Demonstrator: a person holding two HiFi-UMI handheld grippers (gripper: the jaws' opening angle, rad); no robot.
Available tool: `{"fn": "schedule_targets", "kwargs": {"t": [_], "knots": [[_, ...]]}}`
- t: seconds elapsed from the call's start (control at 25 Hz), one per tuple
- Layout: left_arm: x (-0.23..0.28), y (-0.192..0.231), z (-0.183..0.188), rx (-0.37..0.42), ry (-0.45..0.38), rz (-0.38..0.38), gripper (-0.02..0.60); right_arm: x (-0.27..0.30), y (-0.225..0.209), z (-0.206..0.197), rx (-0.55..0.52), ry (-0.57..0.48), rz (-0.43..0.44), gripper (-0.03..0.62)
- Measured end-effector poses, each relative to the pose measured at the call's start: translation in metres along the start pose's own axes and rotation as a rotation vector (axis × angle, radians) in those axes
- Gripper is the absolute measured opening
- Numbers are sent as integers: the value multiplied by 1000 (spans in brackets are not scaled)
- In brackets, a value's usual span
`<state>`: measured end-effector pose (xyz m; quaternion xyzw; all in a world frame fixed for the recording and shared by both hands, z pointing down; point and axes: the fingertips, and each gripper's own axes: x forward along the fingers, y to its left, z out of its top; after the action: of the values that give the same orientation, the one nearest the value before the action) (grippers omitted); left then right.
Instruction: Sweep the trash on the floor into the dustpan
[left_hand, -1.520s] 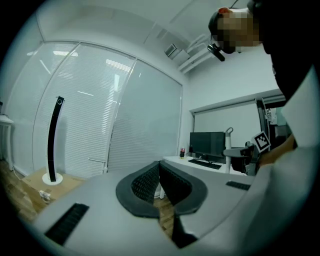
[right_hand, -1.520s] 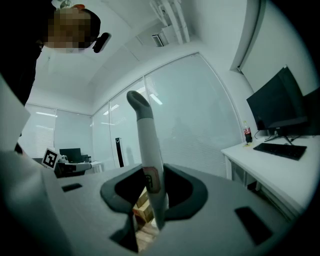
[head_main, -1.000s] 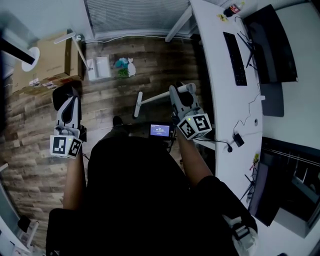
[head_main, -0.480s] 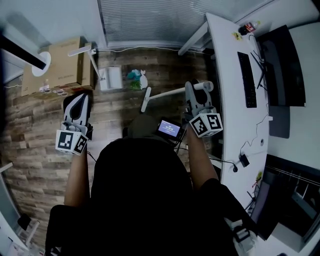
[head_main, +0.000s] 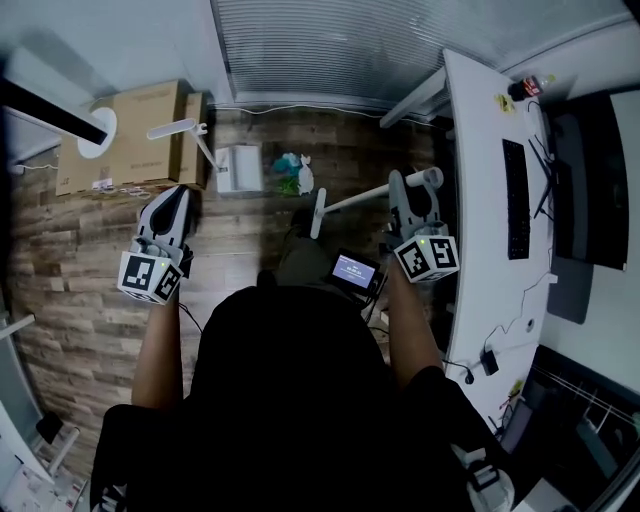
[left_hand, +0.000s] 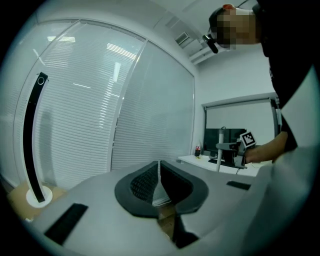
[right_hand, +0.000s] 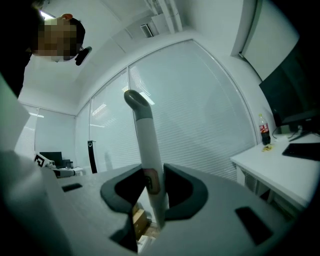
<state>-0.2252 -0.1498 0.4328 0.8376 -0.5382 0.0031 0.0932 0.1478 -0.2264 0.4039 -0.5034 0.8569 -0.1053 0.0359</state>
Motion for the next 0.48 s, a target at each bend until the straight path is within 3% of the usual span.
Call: {"fn": "schedule_targets", "kwargs": {"t": [0.16, 0.28, 0.4, 0.48], "knots": [[36, 24, 2, 34, 39, 36, 17, 34, -27, -1, 16, 27, 31, 107], [59, 42, 7, 80, 86, 58, 29, 63, -47, -2, 26, 65, 115, 107], [77, 57, 11, 169, 150, 67, 55, 85, -60, -1, 30, 83, 231, 107], [90, 66, 6, 269, 244, 56, 69, 98, -70, -2, 37, 89, 272, 107]]}}
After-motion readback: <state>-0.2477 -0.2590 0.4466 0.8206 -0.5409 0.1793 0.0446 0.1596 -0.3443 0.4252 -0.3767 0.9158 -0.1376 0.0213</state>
